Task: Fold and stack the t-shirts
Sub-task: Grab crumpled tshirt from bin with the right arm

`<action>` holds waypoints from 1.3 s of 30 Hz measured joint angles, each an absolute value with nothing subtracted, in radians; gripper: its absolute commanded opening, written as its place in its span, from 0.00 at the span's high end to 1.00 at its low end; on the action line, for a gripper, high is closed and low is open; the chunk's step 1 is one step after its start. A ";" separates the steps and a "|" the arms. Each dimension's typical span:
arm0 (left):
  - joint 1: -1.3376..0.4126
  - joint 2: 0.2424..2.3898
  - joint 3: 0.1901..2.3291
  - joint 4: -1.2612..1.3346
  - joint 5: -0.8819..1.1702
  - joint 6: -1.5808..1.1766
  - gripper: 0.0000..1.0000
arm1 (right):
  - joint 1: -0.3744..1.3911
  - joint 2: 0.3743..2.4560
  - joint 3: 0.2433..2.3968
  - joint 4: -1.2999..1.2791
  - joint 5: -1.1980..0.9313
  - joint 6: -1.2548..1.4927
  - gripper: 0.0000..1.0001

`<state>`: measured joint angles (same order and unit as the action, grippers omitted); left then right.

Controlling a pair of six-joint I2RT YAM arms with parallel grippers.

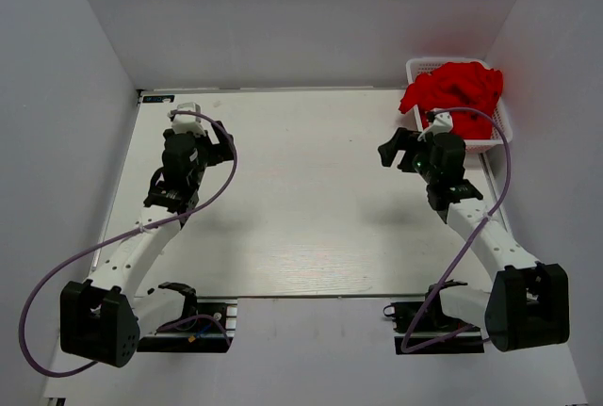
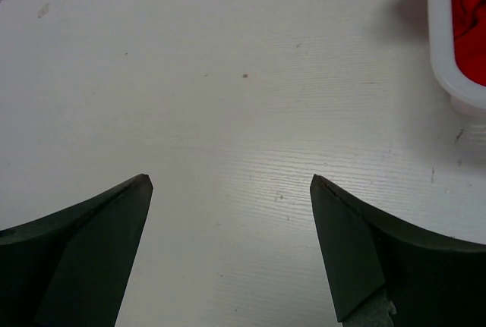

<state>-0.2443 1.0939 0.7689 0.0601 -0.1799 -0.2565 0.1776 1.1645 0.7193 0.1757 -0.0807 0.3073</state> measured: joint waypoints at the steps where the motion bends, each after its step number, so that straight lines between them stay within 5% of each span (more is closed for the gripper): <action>1: -0.244 1.093 0.767 0.063 -0.179 -0.257 0.00 | 0.178 1.164 0.719 0.177 -0.065 0.307 0.10; 10: -0.244 1.153 0.802 0.046 -0.174 -0.255 0.00 | 0.176 1.298 0.797 0.160 0.026 0.228 0.10; 25: -0.244 1.403 0.976 -0.033 -0.105 -0.249 0.00 | 0.029 1.791 1.549 -0.162 0.297 0.229 0.10; 39: -0.244 1.454 1.030 -0.033 -0.069 -0.241 0.00 | -0.144 2.286 2.120 -0.280 0.193 0.198 0.11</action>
<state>-0.2443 1.4540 1.0298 -0.0330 -0.0689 -0.2405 -0.1440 2.2864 2.1201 -0.2798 0.1928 0.1978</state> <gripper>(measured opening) 0.993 0.905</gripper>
